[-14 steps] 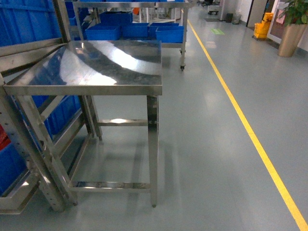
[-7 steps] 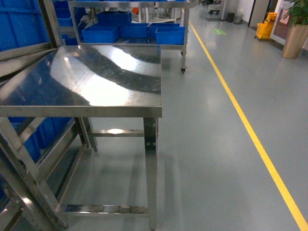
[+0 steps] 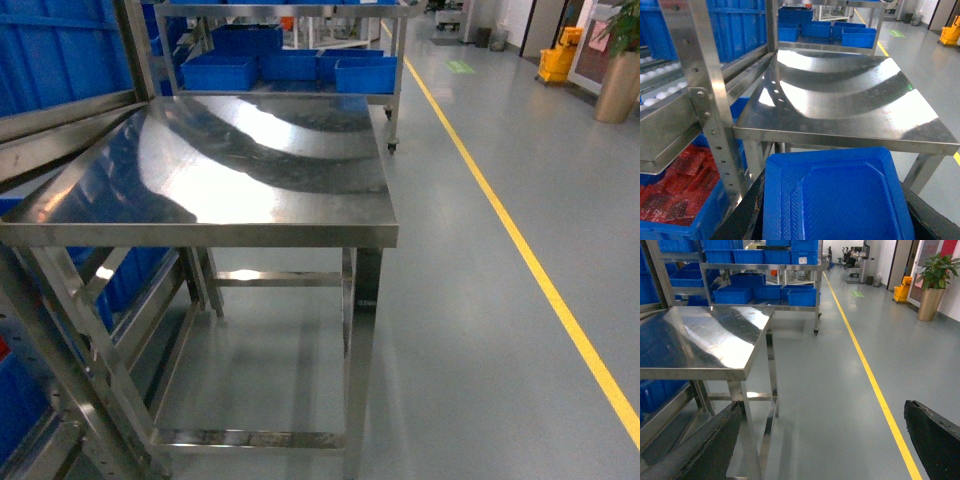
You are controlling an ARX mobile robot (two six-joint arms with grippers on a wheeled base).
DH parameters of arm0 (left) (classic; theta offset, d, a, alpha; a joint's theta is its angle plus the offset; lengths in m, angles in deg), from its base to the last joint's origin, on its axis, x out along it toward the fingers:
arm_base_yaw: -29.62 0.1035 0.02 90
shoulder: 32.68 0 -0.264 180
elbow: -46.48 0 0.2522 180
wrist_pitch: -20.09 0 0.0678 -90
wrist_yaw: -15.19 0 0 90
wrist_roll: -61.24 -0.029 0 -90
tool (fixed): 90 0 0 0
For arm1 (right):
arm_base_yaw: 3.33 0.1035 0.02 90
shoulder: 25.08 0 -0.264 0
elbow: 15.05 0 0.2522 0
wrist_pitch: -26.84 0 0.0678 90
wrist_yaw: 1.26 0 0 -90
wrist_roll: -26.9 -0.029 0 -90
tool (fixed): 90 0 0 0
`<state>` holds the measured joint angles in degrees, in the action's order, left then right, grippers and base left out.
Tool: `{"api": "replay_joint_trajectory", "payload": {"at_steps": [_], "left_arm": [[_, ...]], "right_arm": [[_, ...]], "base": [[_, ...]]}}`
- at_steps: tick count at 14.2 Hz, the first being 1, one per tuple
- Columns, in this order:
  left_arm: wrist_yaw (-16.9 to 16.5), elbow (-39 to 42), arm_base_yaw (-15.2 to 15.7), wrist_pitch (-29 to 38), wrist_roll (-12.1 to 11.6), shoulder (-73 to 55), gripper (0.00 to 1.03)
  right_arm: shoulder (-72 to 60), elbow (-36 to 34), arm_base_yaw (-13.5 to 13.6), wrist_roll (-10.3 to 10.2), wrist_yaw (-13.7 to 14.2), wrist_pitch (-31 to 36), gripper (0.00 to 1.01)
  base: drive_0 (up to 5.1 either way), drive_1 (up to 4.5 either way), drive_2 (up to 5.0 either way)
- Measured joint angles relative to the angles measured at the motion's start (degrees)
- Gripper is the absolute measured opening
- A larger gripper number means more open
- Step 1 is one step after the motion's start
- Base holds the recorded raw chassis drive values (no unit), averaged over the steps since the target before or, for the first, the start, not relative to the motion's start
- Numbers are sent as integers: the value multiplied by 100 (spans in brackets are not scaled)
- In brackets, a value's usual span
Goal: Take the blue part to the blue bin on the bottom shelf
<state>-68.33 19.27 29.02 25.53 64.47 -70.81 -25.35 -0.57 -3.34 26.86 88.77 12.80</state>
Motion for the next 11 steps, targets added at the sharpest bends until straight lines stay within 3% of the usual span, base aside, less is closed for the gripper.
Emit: {"api": "replay_joint_trajectory", "payload": {"at_steps": [11], "left_arm": [[13, 0, 0, 13, 0, 7, 44]], "right_arm": [[0, 0, 0, 2, -2, 7, 98]], "base": [[-495, 245, 245]]}}
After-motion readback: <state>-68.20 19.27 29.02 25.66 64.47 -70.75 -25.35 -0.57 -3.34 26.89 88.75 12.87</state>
